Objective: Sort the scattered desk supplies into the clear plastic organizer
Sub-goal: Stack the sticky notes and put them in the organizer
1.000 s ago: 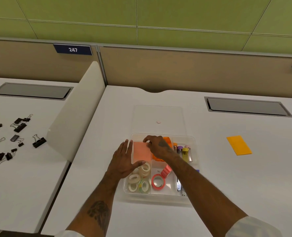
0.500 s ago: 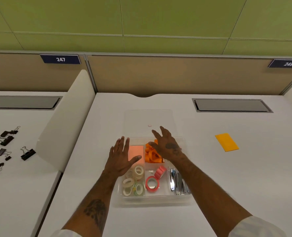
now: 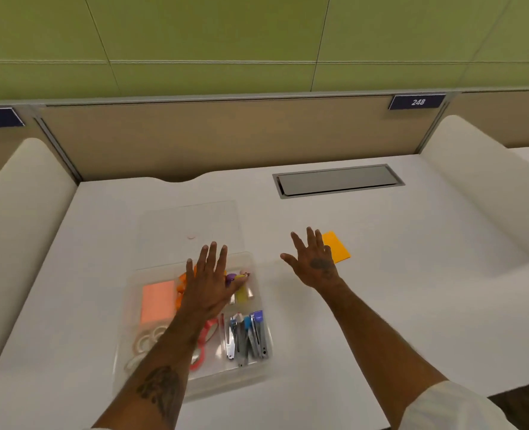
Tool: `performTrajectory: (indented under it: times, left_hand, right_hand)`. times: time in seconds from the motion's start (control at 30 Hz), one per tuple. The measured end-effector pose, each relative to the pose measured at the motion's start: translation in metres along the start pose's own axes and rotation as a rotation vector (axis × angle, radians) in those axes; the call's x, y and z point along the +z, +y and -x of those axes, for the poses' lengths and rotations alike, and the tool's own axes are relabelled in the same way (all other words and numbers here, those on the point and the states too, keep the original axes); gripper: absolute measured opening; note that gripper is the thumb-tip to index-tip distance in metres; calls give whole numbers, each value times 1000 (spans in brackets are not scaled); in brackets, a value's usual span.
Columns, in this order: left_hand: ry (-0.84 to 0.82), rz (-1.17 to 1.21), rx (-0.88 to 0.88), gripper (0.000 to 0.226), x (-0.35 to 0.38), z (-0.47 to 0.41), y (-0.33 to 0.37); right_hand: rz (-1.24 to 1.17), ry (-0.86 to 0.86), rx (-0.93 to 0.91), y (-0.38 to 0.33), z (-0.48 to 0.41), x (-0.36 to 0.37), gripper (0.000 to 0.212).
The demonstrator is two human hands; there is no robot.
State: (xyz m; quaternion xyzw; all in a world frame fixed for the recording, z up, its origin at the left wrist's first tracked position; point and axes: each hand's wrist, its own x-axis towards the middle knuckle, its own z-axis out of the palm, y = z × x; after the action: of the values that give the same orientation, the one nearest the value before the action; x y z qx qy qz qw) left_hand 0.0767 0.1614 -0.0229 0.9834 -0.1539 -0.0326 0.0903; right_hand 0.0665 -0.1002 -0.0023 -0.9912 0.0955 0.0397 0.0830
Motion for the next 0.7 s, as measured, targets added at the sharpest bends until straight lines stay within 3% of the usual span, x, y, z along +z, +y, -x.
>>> performTrajectory:
  times: [0.37,0.7]
  left_hand:
    - [-61,-35,-84,97,37,-26,55]
    - [-38,-18,-115,88,43,-23,60]
  right_hand:
    - [-100,-99,109,103,-29,9,67]
    - [-188,-72,252,118,-43,25,69]
